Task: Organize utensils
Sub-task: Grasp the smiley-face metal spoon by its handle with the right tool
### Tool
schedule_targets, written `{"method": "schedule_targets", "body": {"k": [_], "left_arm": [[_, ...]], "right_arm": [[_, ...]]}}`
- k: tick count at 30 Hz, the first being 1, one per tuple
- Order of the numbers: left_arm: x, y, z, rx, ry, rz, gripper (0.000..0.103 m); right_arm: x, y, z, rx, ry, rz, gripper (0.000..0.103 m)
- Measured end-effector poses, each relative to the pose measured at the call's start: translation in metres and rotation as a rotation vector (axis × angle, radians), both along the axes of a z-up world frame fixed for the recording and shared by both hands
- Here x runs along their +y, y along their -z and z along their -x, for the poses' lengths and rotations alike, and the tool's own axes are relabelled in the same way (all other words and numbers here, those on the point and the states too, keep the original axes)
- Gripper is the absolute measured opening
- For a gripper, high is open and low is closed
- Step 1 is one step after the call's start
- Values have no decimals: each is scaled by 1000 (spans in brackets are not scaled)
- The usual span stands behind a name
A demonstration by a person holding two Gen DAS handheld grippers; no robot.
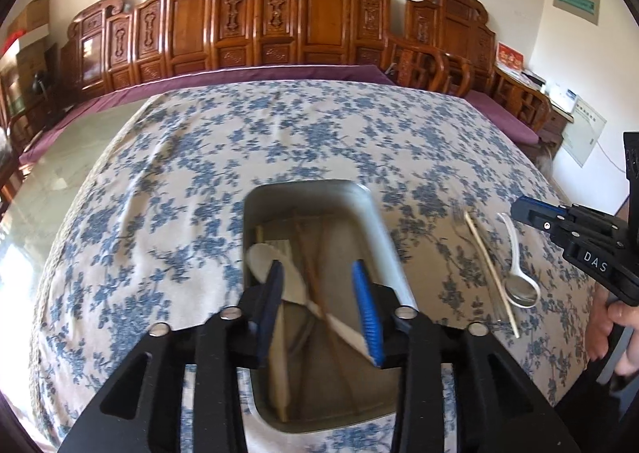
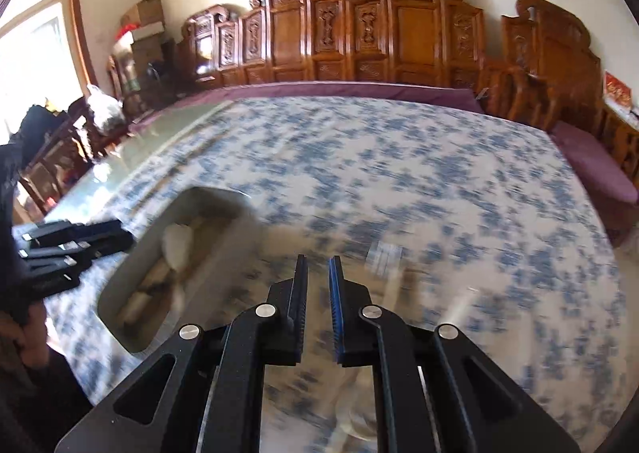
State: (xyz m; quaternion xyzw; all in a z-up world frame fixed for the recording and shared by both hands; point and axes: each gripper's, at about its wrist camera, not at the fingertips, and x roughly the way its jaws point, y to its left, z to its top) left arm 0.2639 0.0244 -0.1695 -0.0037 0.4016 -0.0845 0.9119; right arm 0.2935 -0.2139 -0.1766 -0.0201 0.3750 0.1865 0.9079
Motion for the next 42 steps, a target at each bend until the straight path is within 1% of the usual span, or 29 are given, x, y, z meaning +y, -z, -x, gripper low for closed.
{"method": "schedule_targets", "body": {"k": [2,3,4,5,7,8,10,15,20,23,27,28,29,32,35,39,42], "left_arm": [[-9,0,0,0,11,3,50],[-14,0,0,-2,16,1,59],[-19,0,0,-6,23,-3,66],[-24,0,0,-8,28,-4,67],[-30,1,0,-6,35,-4,74],[-35,2,-1,-6,39,-7,76],[-42,4,-1,-2,47,-12,76],[-58,9,-3,13,68,-9,76],[-73,13,-1,12,98,-44,76],[-75,14,0,17,101,-41,76],[-78,16,0,21,103,-38,76],[-79,16,0,22,102,-40,76],[-80,16,0,22,102,-39,76],[-84,18,0,30,103,-32,76],[-90,20,2,37,113,-32,76],[-98,22,5,38,126,-51,76],[-105,23,8,39,138,-63,76]], "right_arm": [[-17,7,-2,22,22,19,18],[-24,11,-4,36,33,25,19],[-30,17,-5,54,40,28,19],[-35,22,-6,69,46,31,19],[-41,32,-7,97,51,36,19],[-43,39,-9,121,51,38,19],[-44,52,-13,161,44,46,19],[-36,69,-19,224,26,82,19],[-32,78,-22,261,41,118,19],[-28,83,-23,275,43,141,19],[-23,84,-25,264,46,168,19],[-23,84,-25,263,49,169,11],[-24,84,-25,262,50,168,9],[-29,81,-22,253,54,136,7],[-41,64,-17,200,72,74,7],[-60,45,-9,155,98,-1,7],[-76,40,-4,143,118,-59,7]]}}
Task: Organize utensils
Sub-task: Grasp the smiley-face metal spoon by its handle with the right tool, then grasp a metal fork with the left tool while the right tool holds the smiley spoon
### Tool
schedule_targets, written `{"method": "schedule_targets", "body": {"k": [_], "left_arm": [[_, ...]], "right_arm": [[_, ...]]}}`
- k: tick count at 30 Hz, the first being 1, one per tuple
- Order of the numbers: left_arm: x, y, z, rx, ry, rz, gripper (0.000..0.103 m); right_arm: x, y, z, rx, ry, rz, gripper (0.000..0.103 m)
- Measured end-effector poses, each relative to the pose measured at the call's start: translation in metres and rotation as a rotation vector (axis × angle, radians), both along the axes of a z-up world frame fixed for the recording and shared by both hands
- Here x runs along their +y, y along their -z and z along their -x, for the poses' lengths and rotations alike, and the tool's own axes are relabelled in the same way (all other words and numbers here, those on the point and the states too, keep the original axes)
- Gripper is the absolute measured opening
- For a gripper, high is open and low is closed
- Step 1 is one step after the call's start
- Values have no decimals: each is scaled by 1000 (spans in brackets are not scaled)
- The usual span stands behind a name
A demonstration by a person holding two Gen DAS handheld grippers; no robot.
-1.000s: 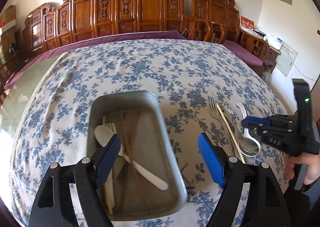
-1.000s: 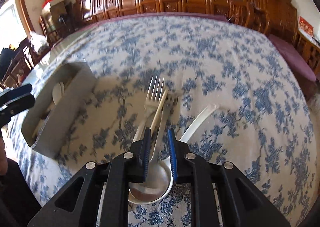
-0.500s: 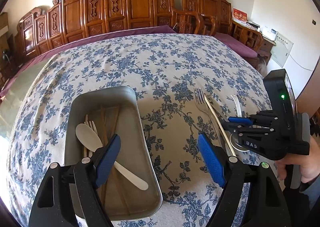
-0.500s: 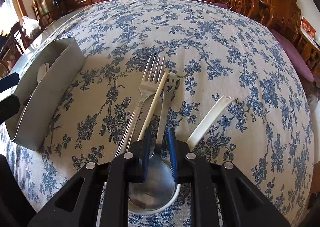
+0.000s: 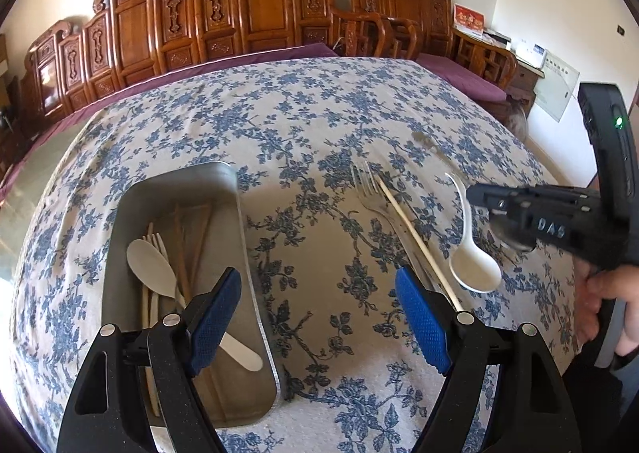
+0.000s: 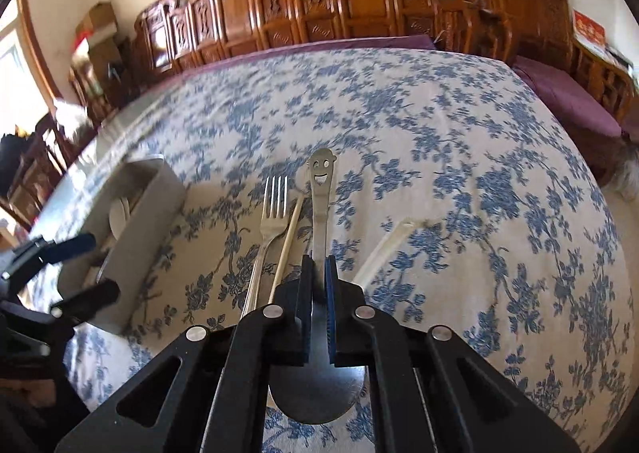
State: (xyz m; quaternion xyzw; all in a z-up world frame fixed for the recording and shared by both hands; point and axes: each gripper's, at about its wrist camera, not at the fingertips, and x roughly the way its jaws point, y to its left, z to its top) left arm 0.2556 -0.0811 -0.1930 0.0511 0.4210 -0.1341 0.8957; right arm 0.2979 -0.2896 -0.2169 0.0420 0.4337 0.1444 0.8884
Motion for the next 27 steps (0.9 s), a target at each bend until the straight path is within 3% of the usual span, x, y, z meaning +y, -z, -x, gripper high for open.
{"method": "schedule_targets", "body": {"k": [6,12,21,27], "left_arm": [[-19,1,1,4,28,-25,76],[-41,14,-3,23,50,-87,63],[-68,37,-37,98,9,-28,36],[-79,48,-66,155,-6,9,33]], "right_arm": [[-15,1,3,-25,12,-8,7],[-28,12,1,-20,10,15,7],[-46,14,-3,-21,50,-12,7],[-49,12,-7,-26,53,-35,7]]}}
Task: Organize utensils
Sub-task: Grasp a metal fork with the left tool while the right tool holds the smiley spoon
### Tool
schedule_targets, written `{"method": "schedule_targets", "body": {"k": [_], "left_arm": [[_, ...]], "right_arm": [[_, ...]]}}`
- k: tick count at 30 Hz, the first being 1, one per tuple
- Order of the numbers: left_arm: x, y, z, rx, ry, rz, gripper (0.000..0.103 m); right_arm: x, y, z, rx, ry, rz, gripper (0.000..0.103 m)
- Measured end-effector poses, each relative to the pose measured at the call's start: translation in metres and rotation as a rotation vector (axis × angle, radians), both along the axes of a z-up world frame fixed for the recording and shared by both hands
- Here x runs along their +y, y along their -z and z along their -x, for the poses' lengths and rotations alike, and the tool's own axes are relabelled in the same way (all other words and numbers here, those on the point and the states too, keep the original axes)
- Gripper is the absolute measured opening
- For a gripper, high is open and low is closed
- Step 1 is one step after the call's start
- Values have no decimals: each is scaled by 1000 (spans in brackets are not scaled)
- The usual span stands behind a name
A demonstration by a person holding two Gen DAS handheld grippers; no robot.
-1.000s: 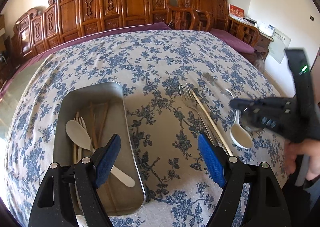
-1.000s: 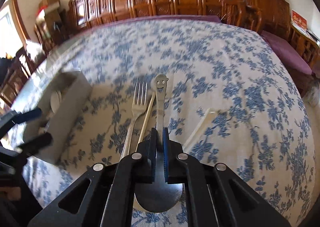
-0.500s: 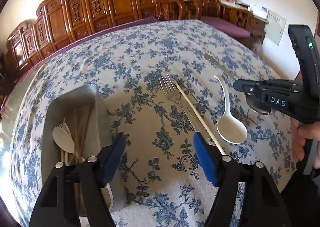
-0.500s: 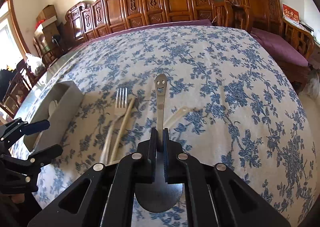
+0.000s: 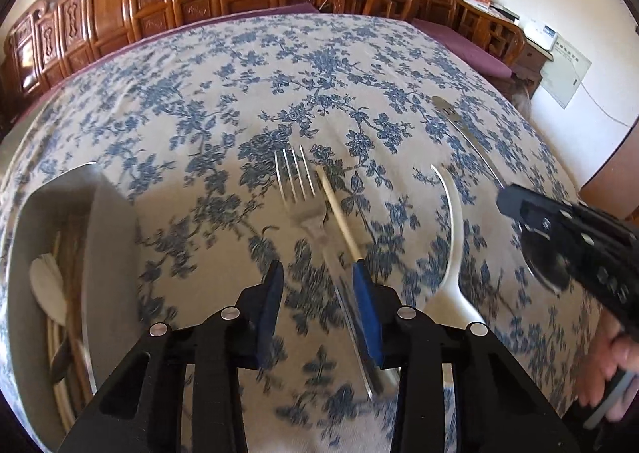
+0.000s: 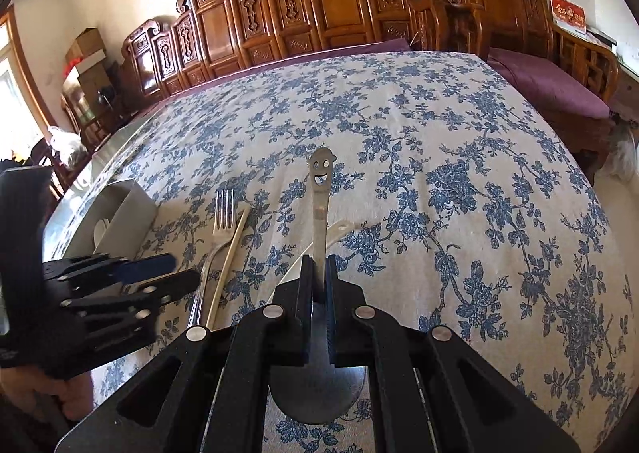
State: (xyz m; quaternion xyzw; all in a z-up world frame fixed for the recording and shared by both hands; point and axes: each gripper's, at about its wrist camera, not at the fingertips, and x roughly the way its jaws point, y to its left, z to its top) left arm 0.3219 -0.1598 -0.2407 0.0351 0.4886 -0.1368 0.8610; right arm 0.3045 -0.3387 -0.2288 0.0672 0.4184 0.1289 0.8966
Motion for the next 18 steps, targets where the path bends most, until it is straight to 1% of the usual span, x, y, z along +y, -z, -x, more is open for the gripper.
{"method": "schedule_targets", "body": {"k": [3,6,8,9,13,18], "left_arm": [[-5,5,-9,14,-5,2,31],[-10,12,-13,27,-10,-26,23],[-12,13,-11,12,-4,-41,21],[-13,13,-10,10,3,-46,14],[-10,11,-3,9,9,-68,6],[1,7,12,7,19,-75,6]], "right_arm": [[1,0,-1,-3,-2,-11,7],[3,-3,-1,-11,-8,-16,7],[5,-4,0,-14,-13,-16,7],[5,-4,-1,-14,-13,-14,7],[8,-3,-1,-11,-22,-5,7],[17,-5,0,-10,-47,-16,7]]}}
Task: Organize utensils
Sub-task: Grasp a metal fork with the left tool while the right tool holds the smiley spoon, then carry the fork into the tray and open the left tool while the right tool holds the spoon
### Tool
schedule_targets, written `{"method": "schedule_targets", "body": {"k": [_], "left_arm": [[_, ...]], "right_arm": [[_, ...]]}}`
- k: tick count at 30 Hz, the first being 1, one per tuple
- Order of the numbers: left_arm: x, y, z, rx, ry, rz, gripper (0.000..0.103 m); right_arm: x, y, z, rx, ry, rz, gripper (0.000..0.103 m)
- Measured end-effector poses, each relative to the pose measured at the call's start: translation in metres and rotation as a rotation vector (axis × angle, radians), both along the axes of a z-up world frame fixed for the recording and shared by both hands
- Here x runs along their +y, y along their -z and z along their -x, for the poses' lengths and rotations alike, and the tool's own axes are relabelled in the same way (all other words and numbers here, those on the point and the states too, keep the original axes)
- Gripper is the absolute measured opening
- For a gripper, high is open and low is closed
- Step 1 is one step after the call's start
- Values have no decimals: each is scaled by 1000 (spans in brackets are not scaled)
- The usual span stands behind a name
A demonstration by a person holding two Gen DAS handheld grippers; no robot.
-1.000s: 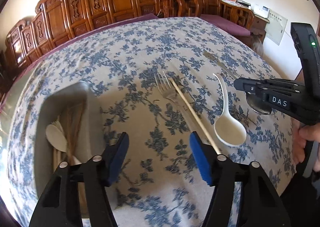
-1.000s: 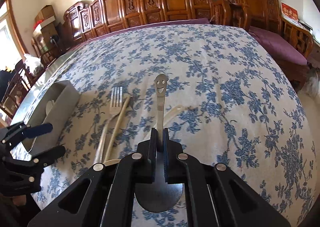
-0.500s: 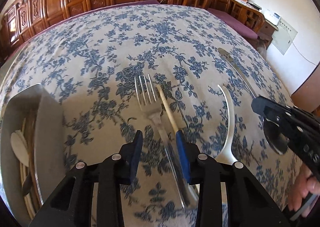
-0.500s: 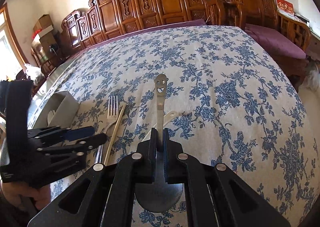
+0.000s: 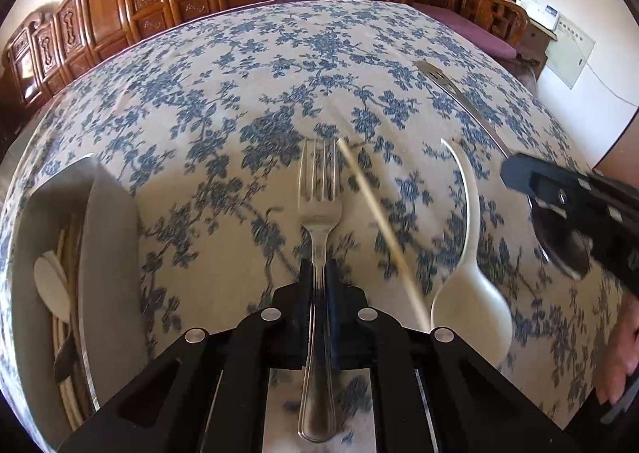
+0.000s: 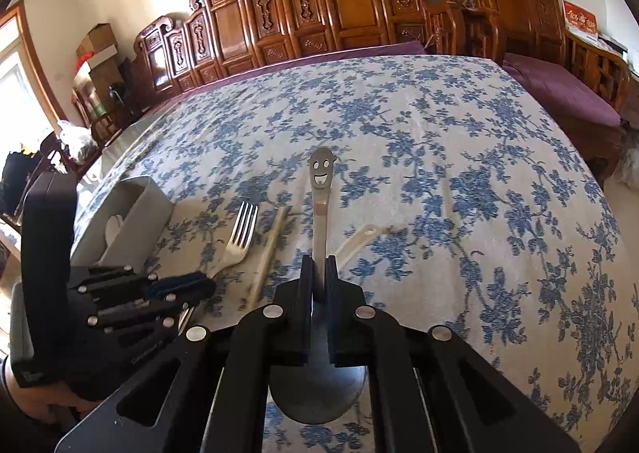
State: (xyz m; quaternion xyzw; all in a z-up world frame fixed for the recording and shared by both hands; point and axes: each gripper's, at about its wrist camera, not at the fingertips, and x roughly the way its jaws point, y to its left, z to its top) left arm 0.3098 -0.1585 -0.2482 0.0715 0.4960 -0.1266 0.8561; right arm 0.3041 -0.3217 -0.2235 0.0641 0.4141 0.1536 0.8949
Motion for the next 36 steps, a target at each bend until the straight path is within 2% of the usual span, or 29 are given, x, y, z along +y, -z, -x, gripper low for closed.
{"method": "schedule_targets", "body": {"k": [4,9,19,30,36], "left_arm": [[14,-10,21,-28,7,-6,6],[25,-25,41,-68,7,-13,6],[50,-56,68,-126,-7,20,6],[81,-94,79,-200,-50,41,6],[94,-106,75,-228,-77,45,6]], "right_arm": [[12,-6,4,-19,-29,1,7],[29,-5,10,-20,-66,50,7],[49,-10,23,-24,-107,38,7],[77,-34,42,-88,-164,22,7],[102,-40,54,-107,-225,31,7]]}}
